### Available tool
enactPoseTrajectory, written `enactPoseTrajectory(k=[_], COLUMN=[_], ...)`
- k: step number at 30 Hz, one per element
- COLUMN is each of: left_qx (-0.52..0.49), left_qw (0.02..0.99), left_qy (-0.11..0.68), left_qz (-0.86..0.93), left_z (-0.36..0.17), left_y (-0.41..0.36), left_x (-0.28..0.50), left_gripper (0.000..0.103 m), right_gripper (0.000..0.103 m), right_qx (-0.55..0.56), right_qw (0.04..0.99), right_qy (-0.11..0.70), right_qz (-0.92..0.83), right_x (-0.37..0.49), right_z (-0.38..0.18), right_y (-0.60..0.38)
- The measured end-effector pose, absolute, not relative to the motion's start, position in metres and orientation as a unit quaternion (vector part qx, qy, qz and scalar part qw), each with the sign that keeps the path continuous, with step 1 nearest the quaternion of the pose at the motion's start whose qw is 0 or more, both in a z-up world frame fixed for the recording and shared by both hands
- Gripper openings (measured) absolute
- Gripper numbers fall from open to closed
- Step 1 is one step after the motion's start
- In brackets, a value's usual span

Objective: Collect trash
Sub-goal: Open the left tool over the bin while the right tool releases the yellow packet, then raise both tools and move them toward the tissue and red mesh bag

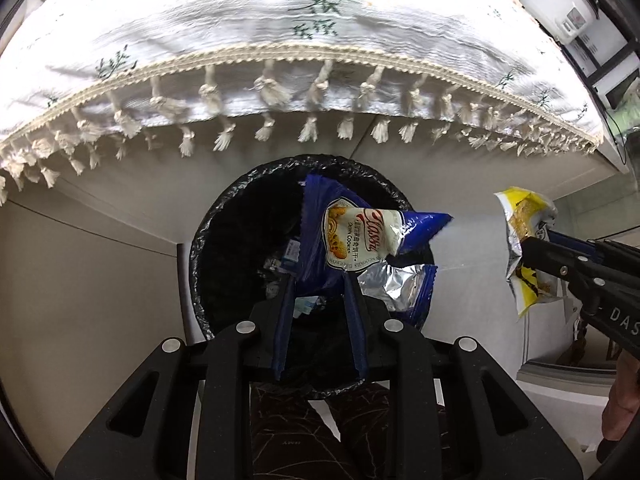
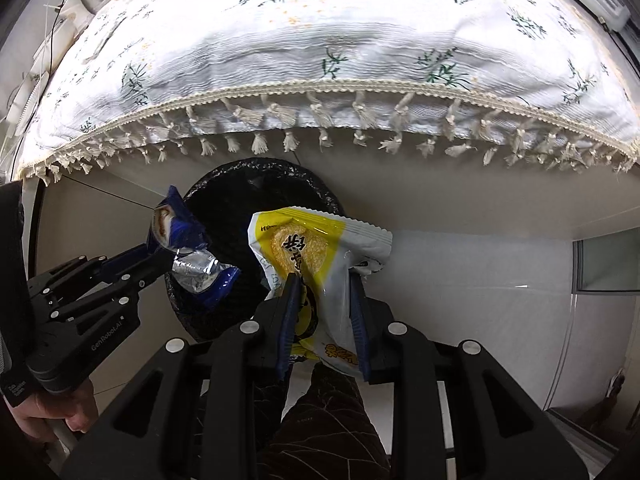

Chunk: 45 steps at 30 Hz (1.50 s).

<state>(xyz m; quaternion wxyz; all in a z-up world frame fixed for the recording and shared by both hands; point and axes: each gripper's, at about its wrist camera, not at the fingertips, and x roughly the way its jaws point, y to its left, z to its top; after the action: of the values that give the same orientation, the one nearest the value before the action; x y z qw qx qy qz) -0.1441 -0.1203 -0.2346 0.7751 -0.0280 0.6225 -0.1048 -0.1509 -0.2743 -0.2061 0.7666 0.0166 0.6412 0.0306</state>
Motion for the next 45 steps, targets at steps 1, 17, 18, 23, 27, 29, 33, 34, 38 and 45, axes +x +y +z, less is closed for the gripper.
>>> enactPoseTrajectory(k=[1, 17, 18, 23, 27, 29, 33, 34, 38, 45], left_qx=[-0.030, -0.059, -0.061, -0.072, -0.082, -0.084, -0.093, -0.095, -0.105, -0.123], left_qw=[0.776, 0.806, 0.809, 0.815, 0.817, 0.817, 0.818, 0.819, 0.821, 0.824], left_qy=[0.622, 0.584, 0.580, 0.573, 0.571, 0.571, 0.567, 0.566, 0.560, 0.550], left_qz=[-0.105, -0.078, -0.072, -0.048, -0.024, -0.014, 0.009, 0.014, 0.035, 0.063], left_z=[-0.234, -0.204, -0.201, -0.194, -0.190, -0.189, -0.188, -0.187, -0.185, -0.173], left_y=[-0.122, -0.095, -0.092, -0.071, -0.053, -0.047, -0.036, -0.033, -0.028, -0.023], left_x=[-0.144, -0.147, -0.148, -0.151, -0.158, -0.162, -0.168, -0.170, -0.175, -0.175], left_gripper=[0.029, 0.089, 0.090, 0.096, 0.097, 0.097, 0.097, 0.097, 0.097, 0.097], right_gripper=[0.024, 0.026, 0.026, 0.027, 0.028, 0.029, 0.035, 0.036, 0.044, 0.072], right_qx=[0.018, 0.011, 0.010, 0.002, -0.007, -0.015, -0.030, -0.032, -0.046, -0.070], right_qw=[0.767, 0.768, 0.768, 0.768, 0.765, 0.763, 0.763, 0.763, 0.765, 0.773], right_qy=[0.641, 0.638, 0.638, 0.637, 0.637, 0.638, 0.635, 0.635, 0.629, 0.613], right_qz=[0.030, 0.052, 0.055, 0.072, 0.091, 0.100, 0.113, 0.115, 0.129, 0.147], right_x=[-0.151, -0.144, -0.142, -0.134, -0.127, -0.124, -0.121, -0.120, -0.119, -0.112], right_z=[-0.206, -0.211, -0.211, -0.216, -0.222, -0.227, -0.231, -0.232, -0.230, -0.214], right_y=[-0.274, -0.253, -0.251, -0.233, -0.216, -0.207, -0.194, -0.192, -0.185, -0.178])
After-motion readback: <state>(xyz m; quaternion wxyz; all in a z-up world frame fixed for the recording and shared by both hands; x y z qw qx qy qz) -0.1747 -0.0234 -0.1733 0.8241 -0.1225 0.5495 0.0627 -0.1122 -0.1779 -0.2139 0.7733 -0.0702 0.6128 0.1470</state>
